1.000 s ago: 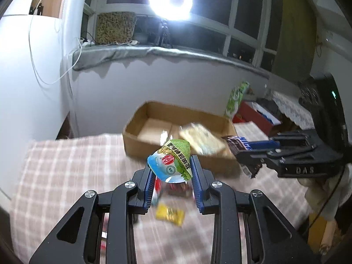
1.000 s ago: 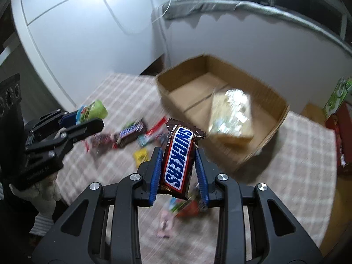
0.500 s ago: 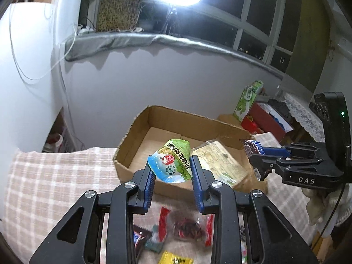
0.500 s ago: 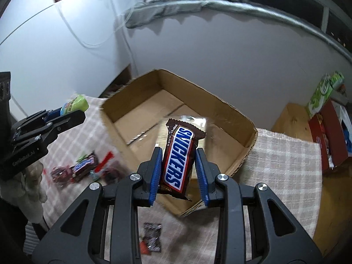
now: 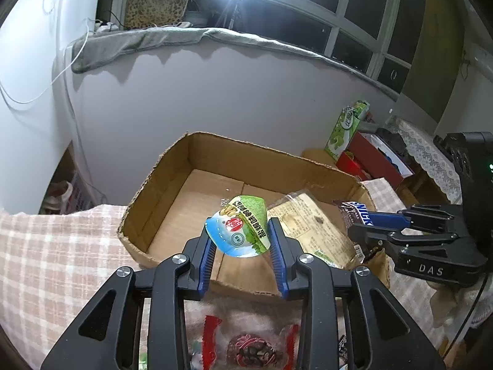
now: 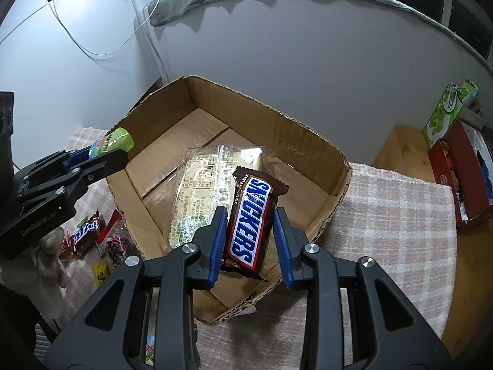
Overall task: Organize snacks
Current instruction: 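Drop the Snickers bar in the box with the right tool while the left tool drops the jelly cup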
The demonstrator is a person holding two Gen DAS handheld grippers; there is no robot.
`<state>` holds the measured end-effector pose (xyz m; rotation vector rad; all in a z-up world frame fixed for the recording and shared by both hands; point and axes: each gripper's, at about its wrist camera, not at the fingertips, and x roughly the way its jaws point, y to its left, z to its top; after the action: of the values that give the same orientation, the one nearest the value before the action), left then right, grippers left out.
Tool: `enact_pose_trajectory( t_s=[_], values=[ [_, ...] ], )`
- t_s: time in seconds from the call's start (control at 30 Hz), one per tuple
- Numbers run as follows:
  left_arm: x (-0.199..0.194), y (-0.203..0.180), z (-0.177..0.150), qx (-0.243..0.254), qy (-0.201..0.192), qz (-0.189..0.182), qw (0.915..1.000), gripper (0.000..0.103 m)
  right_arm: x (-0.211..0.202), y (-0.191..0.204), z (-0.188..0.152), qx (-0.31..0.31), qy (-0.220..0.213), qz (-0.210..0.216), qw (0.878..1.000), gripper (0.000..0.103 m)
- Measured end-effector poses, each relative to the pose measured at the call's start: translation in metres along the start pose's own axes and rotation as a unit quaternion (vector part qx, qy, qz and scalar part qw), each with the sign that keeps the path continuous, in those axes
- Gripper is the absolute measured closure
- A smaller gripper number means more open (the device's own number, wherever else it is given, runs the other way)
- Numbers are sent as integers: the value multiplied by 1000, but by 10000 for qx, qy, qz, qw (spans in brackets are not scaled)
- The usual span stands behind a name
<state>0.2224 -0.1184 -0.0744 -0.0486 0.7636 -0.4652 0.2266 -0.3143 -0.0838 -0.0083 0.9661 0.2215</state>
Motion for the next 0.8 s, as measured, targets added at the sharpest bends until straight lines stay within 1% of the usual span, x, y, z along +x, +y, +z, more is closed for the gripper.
enact_pose_trajectory(
  t_s=[0.03, 0.07, 0.13, 0.17, 0.2, 0.27, 0.53, 0.7, 0.8],
  values=[
    [1, 0, 1, -24, 68, -9, 10000, 64, -1, 0, 0, -17, -9, -5, 10000, 71],
    [3, 0, 1, -52, 134, -6, 9999, 61, -1, 1, 1, -32, -31, -8, 10000, 71],
    [0, 0, 2, -50, 115, 23, 9999, 60, -2, 4, 1, -62, -68, -4, 10000, 54],
    [-1, 0, 2, -33, 99, 22, 9999, 60, -4, 6, 0, -66, -119, -29, 9999, 36],
    [-3, 0, 2, -23, 91, 22, 10000, 60, -7, 7, 1, -85, -214, -52, 9997, 29],
    [-7, 0, 2, 9, 50, 49, 10000, 60, -15, 10, 1, -157, -371, -78, 9992, 29],
    [-41, -1, 1, -10, -170, 23, 9999, 60, -40, 17, -3, -192, -512, -9, 9985, 29],
    [-77, 0, -4, 48, -374, 11, 9993, 60, -60, 27, -12, -258, -612, 123, 9977, 29],
    [-104, 8, -11, -23, -561, 59, 9984, 60, -71, 35, -19, -354, -652, 194, 9971, 29]
  ],
)
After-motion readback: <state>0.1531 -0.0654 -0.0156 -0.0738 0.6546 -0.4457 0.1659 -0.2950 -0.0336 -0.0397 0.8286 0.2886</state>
